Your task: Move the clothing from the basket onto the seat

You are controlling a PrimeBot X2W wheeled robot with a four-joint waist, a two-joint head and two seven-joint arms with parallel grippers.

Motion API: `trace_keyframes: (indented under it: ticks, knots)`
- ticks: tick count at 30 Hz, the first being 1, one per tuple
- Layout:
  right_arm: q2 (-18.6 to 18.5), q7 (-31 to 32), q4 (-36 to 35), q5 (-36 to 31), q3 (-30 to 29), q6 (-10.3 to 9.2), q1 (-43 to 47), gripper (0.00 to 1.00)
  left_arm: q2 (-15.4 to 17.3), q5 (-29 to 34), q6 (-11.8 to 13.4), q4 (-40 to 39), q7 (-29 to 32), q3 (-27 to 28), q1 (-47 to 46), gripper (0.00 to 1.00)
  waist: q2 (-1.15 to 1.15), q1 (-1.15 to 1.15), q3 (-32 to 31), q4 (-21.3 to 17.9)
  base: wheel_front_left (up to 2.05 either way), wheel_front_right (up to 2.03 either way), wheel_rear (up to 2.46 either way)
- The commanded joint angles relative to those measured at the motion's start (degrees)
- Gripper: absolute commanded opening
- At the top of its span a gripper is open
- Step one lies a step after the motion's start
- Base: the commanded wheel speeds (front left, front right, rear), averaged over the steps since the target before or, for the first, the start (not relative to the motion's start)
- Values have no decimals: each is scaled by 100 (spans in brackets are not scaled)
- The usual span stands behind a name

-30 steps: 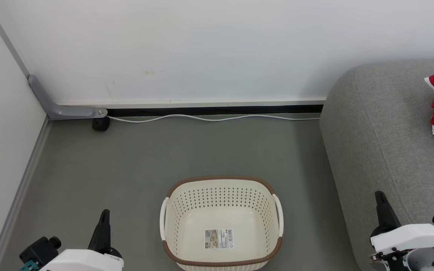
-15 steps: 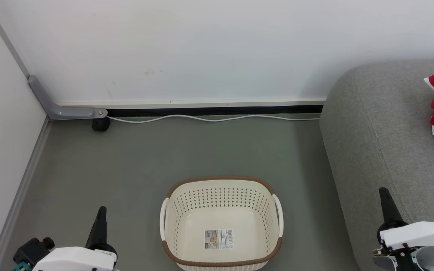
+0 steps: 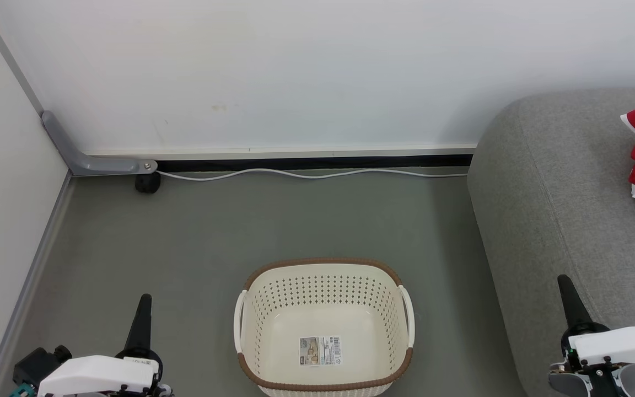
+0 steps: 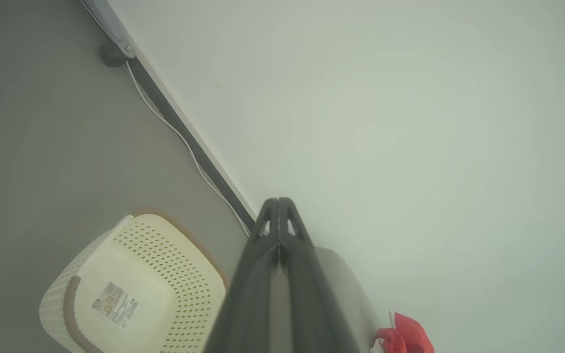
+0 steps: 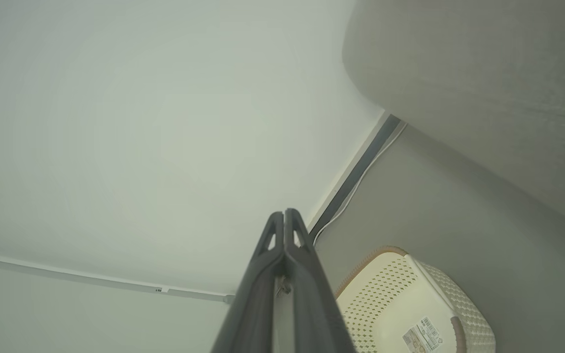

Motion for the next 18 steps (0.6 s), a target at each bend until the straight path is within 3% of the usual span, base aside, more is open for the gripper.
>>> trace_keyframes:
  ticks: [1, 18]
  knots:
    - [-42, 51, -207, 173, 34, 20, -95, 0, 101, -164, -37, -198, 47, 166, -279, 0, 0, 0, -1, 0, 0, 0, 0]
    - [-25, 332, -449, 1223, -107, 23, -22, 0, 113, -1224, -54, -368, 334, 294, -317, 0, 0, 0, -10, -1, 0, 0, 0]
